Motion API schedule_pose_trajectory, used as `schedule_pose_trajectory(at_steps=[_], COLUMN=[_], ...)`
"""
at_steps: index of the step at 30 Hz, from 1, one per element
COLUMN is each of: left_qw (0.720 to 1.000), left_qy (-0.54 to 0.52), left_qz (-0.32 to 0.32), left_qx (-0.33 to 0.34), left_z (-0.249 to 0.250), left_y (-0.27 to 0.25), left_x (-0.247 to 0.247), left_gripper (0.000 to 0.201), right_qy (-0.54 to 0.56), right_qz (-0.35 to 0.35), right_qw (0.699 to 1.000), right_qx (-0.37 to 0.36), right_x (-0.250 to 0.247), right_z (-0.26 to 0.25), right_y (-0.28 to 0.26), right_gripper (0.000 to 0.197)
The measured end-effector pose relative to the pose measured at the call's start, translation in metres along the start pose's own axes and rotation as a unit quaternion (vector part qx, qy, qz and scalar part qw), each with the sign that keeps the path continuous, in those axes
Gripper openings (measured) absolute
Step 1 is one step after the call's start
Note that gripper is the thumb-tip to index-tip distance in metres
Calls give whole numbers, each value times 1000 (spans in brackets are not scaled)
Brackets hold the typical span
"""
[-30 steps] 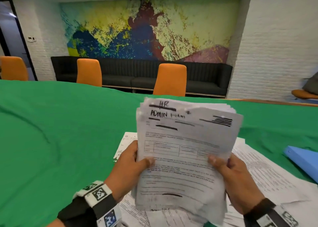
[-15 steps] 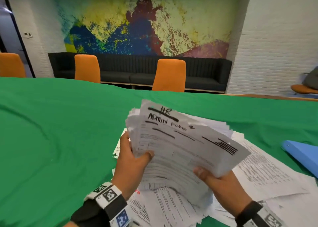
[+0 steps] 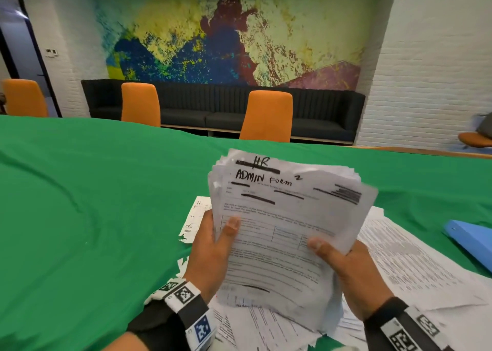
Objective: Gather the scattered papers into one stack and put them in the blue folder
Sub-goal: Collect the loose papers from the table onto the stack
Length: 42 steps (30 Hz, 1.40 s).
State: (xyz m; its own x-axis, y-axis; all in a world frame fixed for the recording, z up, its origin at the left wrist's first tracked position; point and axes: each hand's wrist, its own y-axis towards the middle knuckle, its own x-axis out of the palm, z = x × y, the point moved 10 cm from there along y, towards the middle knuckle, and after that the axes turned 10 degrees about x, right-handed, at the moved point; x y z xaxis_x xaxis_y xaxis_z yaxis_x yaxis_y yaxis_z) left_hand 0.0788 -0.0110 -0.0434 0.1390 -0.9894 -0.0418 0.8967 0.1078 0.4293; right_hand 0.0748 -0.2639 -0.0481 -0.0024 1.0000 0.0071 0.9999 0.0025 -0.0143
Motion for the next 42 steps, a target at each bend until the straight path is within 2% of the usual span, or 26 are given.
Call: schedule_pose_trajectory(at_steps=[2,4,5,8,11,13,16,19,21,23,25,27,28,30,31,33,35,37,39,42], left_qw=[1000,999,999,1000,1000,998,987,950,907,850,806,786,783,798,809,811,808,839,867,858], left_qy=[23,37,37,24,30,51,94,247,355,454,515,535,534,507,487,481,498,471,445,467], left_qz=[2,-11,-17,-2,4,-30,-120,-169,-186,-212,-224,-212,-199,-157,-139,-130,-132,-118,-104,-139], left_qx=[-19,-32,-34,-12,2,-7,-45,-84,-130,-165,-190,-228,-248,-286,-300,-307,-285,-246,-198,-162], left_z=[-7,-12,-10,0,6,3,-3,-22,-40,-61,-80,-101,-112,-128,-135,-140,-139,-132,-112,-78], left_y=[-1,-4,-6,-5,-4,-6,0,32,57,78,96,107,110,116,118,120,125,135,143,149], left_x=[-2,1,3,6,11,17,17,-16,-47,-71,-85,-96,-99,-104,-105,-102,-97,-89,-87,-88], left_gripper=[13,17,23,36,43,44,38,37,30,24,30,40,49,63,65,59,40,23,34,46], right_qy=[28,42,40,48,22,-11,-55,-58,-38,-31,-27,-13,-3,16,21,28,40,53,60,50], right_qz=[-14,-26,-21,-3,-22,-18,44,78,80,81,78,84,85,83,83,84,76,69,78,97], right_qw=[999,998,999,999,999,1000,997,993,990,985,978,971,969,966,965,964,964,964,963,967], right_qx=[12,25,26,11,9,21,20,67,105,147,190,222,233,245,248,249,252,253,250,229], right_x=[-1,-2,-4,-9,0,1,-23,-57,-76,-88,-93,-96,-97,-98,-98,-101,-100,-101,-109,-128], right_z=[5,10,11,7,8,14,13,19,32,53,78,100,108,117,119,117,115,113,107,90], right_y=[3,4,4,0,-5,-6,5,22,32,36,36,34,34,35,36,35,33,31,30,29], right_gripper=[47,70,71,40,35,31,18,15,19,23,24,25,26,29,29,27,26,29,31,31])
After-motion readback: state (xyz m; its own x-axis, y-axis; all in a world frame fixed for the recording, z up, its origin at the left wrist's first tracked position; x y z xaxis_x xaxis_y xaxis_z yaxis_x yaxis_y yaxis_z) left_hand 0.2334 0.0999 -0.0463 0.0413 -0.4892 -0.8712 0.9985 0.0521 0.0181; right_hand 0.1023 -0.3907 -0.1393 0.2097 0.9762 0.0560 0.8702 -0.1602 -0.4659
